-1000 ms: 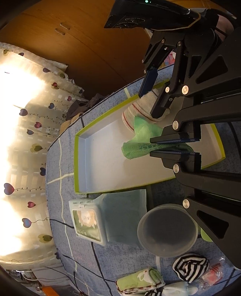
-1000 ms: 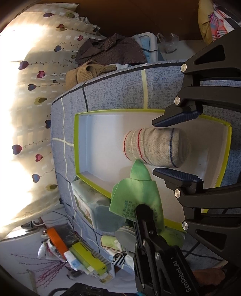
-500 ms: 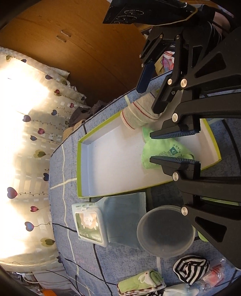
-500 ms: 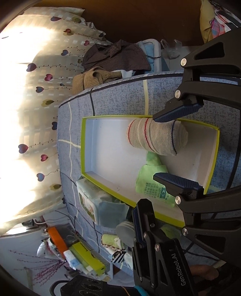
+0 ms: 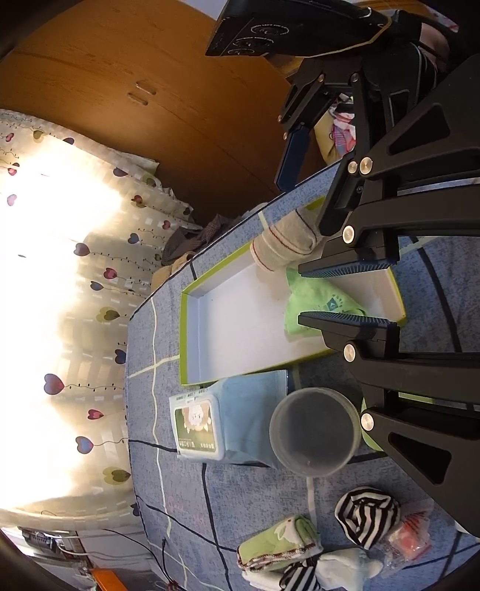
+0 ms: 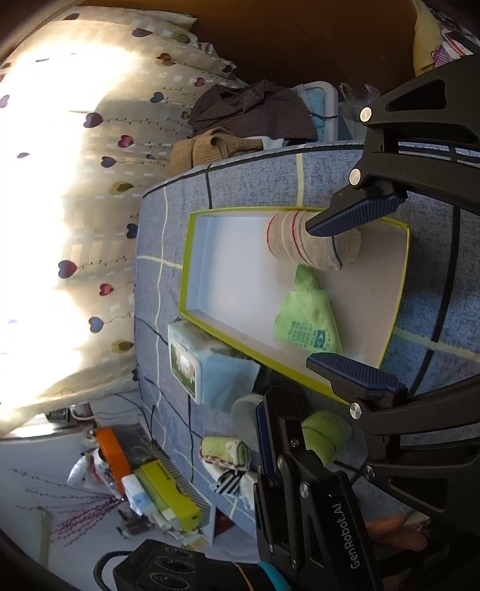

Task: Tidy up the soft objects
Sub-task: 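Withdraw both grippers from the tray back toward the remaining items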

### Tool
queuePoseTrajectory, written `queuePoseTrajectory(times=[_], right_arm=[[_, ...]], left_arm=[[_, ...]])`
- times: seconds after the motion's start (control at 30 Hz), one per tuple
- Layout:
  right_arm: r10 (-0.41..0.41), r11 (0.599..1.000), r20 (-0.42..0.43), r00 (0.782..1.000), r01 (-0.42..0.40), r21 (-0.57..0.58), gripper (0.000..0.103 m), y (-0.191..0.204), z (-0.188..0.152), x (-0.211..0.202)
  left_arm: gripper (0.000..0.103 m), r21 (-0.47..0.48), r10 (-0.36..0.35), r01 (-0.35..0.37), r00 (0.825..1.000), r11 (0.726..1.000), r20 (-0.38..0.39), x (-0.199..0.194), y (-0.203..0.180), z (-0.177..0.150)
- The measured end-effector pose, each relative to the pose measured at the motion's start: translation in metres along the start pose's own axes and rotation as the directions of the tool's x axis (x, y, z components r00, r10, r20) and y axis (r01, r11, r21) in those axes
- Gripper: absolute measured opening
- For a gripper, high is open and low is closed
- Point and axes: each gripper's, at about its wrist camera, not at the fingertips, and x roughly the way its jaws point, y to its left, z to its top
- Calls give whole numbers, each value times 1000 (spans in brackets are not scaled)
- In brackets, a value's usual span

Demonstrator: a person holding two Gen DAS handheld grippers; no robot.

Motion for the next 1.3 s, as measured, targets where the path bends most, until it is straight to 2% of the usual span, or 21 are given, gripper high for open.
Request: queuePoseTrajectory(times=[0.57,1.07,1.3], right_arm=[[18,998,37,999,-16,-58,66,37,1,-24],[90,988,43,995,-84,-126,66,76,-2,-30],[130,979,34,991,-123,-164,66,95,-1,-26]], left_arm=[[20,-10,35,-35,999,999,32,-40,14,-22],[20,-45,126,-124,991,991,54,-66,39,-43],[20,-63,144,-140,987,988,69,-78,52,-51]])
